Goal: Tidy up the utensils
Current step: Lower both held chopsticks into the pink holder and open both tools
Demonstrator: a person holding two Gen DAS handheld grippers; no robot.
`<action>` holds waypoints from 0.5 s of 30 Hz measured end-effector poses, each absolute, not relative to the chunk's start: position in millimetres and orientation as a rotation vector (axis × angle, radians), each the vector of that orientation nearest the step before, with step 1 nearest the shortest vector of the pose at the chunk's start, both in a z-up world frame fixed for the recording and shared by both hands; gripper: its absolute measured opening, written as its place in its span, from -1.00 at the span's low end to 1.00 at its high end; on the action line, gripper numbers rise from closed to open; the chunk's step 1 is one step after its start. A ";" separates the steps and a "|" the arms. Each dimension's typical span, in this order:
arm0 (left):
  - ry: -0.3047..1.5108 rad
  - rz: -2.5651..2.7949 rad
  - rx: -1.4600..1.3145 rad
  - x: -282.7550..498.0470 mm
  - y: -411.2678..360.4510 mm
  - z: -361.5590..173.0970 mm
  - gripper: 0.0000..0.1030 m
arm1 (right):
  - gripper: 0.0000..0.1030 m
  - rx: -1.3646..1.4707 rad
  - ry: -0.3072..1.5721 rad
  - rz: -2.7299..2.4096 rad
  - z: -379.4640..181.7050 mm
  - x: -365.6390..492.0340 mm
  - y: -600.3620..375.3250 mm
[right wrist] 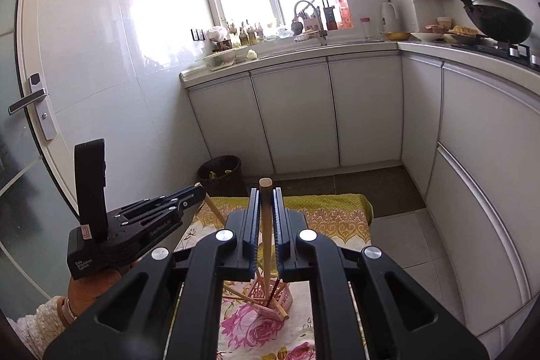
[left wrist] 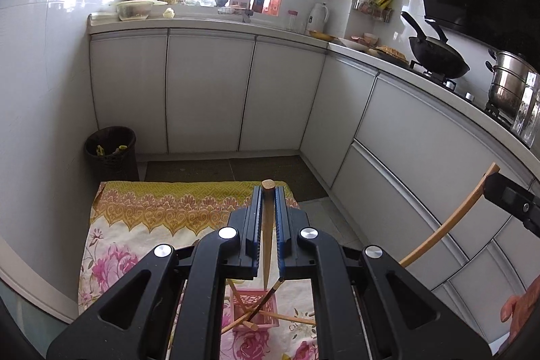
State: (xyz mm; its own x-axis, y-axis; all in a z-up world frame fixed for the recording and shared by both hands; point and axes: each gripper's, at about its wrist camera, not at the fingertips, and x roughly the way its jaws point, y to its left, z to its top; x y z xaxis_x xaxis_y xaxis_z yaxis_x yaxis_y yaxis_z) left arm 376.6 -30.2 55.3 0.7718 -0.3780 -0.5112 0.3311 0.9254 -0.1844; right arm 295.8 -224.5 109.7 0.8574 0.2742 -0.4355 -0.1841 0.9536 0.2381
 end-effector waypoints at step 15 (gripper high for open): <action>0.539 -0.384 -0.148 347.3 13.6 77.4 -0.31 | -0.85 0.155 0.491 0.262 100.6 316.9 -191.0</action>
